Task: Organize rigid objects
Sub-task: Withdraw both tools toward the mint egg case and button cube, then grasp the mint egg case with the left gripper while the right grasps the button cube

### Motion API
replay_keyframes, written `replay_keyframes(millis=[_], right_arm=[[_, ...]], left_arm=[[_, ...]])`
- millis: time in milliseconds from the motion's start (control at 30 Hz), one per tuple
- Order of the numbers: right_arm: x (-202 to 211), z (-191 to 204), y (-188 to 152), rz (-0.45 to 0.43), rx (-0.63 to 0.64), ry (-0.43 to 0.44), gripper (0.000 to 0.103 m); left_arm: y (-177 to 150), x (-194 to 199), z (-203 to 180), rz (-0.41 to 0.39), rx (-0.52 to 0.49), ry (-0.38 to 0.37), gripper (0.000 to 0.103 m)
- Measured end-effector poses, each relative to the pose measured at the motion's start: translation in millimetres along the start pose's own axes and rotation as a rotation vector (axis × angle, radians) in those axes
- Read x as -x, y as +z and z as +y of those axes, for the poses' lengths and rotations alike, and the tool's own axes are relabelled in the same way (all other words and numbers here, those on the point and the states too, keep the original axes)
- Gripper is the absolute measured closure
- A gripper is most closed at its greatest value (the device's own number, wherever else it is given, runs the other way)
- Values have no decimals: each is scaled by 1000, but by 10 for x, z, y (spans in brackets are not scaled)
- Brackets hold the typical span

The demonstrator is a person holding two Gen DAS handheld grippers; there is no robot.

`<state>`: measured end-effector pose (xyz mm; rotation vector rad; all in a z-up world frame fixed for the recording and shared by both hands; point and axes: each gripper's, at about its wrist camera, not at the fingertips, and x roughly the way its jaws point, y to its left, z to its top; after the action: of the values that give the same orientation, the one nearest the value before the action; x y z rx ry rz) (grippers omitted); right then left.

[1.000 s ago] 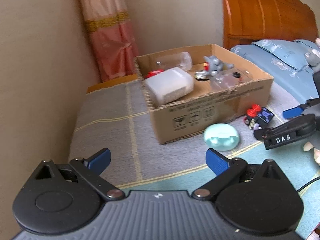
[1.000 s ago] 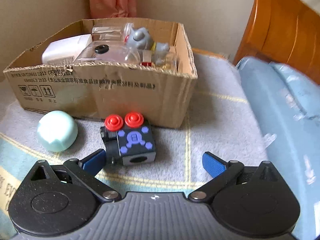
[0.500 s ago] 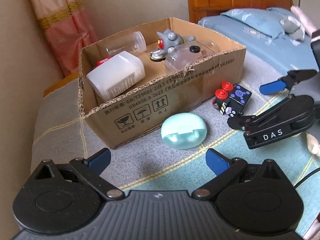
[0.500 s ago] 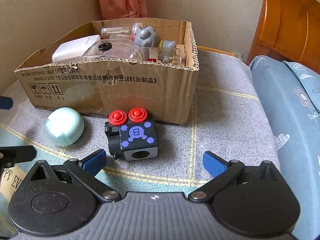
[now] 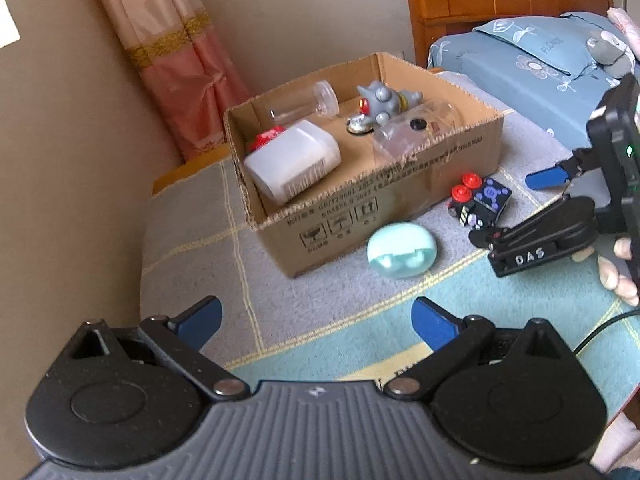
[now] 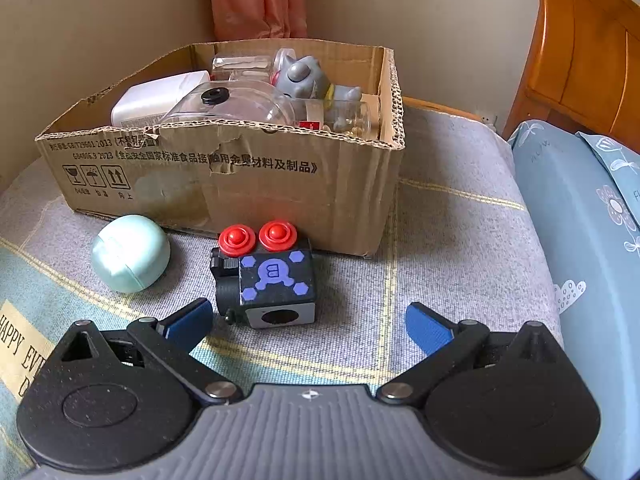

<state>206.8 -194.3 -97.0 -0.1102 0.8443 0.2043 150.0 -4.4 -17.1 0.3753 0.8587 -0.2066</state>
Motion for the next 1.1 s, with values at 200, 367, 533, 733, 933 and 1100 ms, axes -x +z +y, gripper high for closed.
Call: replay_keyframes(millis=[200,367,533,733,933,1100], right_arm=[[11,-25,-30,-18,25,22,0],[39,-85,-93,-45,69,62,0],[87,-144,-174,-73,88,81,0],[119,-155,-241,-102,92,81,0],[174,-203,-329,-126,104,96,0],[180,-195,-339,-130,100,92,0]], left_arm=[[-146,-496,-165,5,54,-102,2],[-188,-799,-158,-20,149,-173,2],[-114,-898,-221,-53,149,-199,1],[-2,-985,-276,-68,135,-208,1],[58,-1010,-316,-102,124,-218,10],[120,-987,-388,-131,109,-226,36]])
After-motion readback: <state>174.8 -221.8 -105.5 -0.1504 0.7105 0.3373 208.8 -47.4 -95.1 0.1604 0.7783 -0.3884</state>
